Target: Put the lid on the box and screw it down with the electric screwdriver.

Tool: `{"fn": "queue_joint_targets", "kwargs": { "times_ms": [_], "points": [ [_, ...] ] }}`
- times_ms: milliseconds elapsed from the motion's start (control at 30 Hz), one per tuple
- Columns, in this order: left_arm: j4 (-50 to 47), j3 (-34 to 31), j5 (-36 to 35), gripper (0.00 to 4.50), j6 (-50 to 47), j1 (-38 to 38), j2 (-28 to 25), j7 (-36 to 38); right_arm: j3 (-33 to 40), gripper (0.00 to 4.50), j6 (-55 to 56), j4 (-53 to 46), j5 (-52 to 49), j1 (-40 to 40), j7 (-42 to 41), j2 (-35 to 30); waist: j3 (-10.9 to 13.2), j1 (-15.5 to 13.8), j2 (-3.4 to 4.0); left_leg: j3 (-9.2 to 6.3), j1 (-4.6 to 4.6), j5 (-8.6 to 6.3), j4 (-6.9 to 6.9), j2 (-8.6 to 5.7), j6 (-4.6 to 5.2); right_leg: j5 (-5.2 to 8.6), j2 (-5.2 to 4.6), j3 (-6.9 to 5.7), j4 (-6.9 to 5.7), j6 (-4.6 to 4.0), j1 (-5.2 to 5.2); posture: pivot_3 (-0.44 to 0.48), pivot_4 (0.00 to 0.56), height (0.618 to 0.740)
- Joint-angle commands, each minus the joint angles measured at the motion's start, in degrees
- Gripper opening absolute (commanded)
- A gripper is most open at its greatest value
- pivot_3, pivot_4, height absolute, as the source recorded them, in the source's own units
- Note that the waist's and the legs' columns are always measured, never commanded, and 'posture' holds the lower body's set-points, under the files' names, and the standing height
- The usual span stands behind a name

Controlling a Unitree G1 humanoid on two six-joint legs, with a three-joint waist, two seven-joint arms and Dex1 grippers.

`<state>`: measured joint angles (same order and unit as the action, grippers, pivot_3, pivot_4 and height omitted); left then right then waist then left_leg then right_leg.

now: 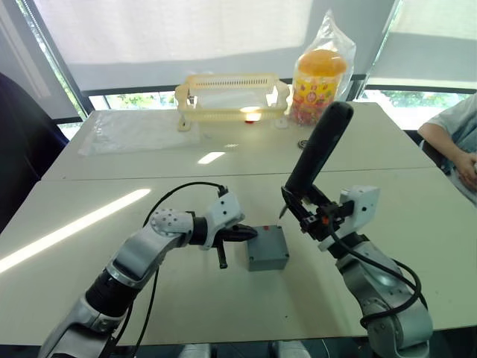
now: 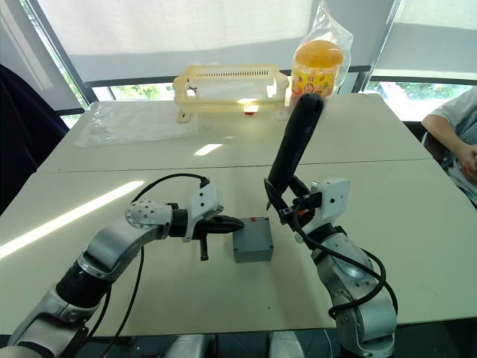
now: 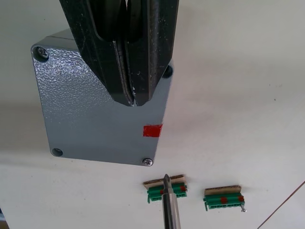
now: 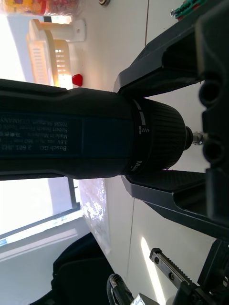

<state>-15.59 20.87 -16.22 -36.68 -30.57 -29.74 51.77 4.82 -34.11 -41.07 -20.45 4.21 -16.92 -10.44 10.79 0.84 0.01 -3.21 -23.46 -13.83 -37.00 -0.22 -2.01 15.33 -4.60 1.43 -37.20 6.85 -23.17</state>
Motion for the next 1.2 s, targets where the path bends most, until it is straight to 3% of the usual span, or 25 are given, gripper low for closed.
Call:
{"fn": "queue_joint_targets", "kwargs": {
  "times_ms": [33,1200],
  "points": [
    [0.40,0.84,0.73,0.00,-0.24,-0.46,0.17,0.41,0.54,1.77,0.89,-5.54,-2.02,-0.43,0.25,-0.85,0.00,-0.02,0.00,-0.01,0.00,0.00,0.00,0.00,0.00,0.00,0.00,-0.01,0.00,0.00,0.00,0.000,0.150,0.740],
    [0.04,1.81,1.26,0.00,-0.78,-0.10,0.96,1.38,-1.37,1.77,-1.59,-7.80,-6.30,-0.34,5.38,-3.06,0.00,-0.01,0.00,-0.05,0.01,0.00,0.00,0.00,0.00,0.01,0.00,-0.02,0.02,-0.01,0.02,0.000,0.150,0.740]
  ]
}}
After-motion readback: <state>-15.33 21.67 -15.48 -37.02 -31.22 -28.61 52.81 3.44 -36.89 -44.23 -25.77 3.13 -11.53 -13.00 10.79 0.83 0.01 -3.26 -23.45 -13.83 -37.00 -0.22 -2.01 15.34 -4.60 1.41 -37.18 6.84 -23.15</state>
